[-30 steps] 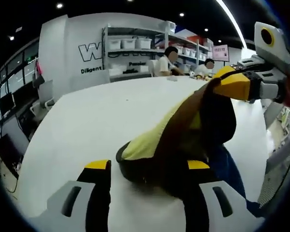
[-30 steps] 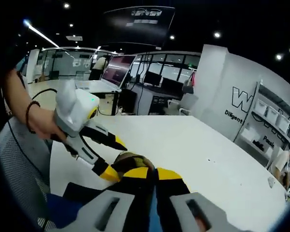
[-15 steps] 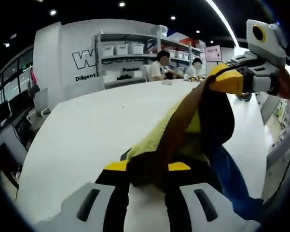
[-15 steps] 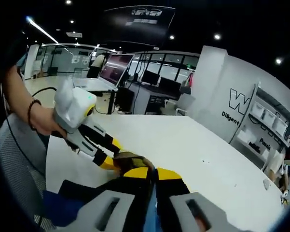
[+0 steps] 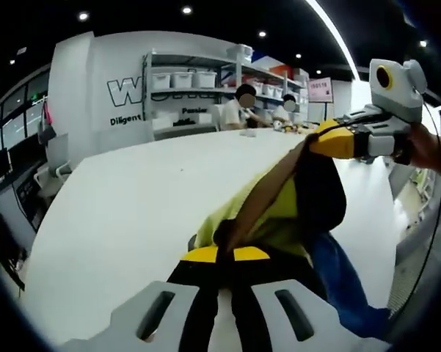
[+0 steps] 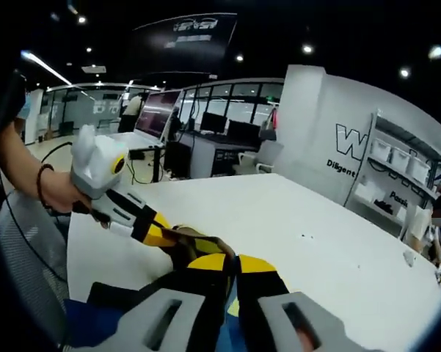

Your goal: Fold the garment on the visible template until the final outline fits inside the template.

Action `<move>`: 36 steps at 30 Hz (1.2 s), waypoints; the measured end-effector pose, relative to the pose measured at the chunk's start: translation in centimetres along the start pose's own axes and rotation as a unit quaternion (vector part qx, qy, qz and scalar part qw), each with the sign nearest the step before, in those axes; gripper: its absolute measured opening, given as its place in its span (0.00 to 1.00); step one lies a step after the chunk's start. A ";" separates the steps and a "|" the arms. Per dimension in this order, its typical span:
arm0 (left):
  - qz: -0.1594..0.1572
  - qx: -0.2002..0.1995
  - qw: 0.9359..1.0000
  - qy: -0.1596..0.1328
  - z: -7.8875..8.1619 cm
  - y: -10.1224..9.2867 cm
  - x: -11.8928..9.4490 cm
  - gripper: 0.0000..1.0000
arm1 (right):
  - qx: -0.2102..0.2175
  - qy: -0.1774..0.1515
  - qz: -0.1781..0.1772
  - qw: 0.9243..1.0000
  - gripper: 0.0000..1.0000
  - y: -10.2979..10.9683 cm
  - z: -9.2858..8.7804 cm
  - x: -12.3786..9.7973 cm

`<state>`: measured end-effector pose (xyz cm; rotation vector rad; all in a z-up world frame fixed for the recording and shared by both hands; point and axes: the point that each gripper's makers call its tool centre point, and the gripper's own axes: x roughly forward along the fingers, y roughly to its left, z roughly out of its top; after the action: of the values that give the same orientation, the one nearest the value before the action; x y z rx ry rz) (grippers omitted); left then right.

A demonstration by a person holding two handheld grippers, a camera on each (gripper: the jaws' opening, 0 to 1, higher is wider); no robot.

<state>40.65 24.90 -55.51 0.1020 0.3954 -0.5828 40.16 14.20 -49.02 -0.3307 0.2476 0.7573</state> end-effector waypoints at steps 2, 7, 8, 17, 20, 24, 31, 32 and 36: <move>-0.002 -0.009 1.000 -0.005 0.5 0.1 0.0 0.00 | 0.010 -0.003 -0.002 1.000 0.00 -0.4 0.0 0.0; -0.008 -0.023 1.000 -0.019 1.9 0.3 -0.1 0.00 | 0.023 -0.007 -0.010 1.000 0.00 -1.4 0.1 0.3; -0.009 -0.023 0.999 -0.021 2.1 0.4 0.1 0.00 | 0.023 -0.007 -0.011 1.000 0.00 -1.6 0.1 0.3; -0.013 -0.031 0.999 -0.038 4.3 1.1 0.8 0.00 | 0.077 -0.025 -0.026 0.996 0.00 -3.7 0.5 1.2; -0.013 -0.025 0.999 -0.040 4.9 1.1 1.1 0.00 | 0.066 -0.020 -0.031 0.997 0.00 -4.1 0.3 1.5; -0.003 -0.002 0.999 -0.038 5.7 0.9 2.0 0.00 | 0.086 -0.019 -0.050 0.995 0.00 -5.6 0.0 2.2; 0.003 -0.015 0.999 -0.044 7.6 1.8 3.4 0.00 | 0.105 -0.014 -0.066 0.992 0.00 -7.5 -0.1 3.7; 0.004 -0.018 0.999 -0.044 7.8 1.9 3.5 0.00 | 0.106 -0.013 -0.066 0.992 0.00 -7.6 0.0 3.8; 0.005 -0.026 0.999 -0.046 9.0 2.1 4.4 0.00 | 0.110 -0.011 -0.080 0.991 0.00 -9.1 0.1 4.5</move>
<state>48.18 22.58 -48.96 0.0282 0.3200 -0.5644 49.71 10.88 -48.57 -0.1312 0.2774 0.5688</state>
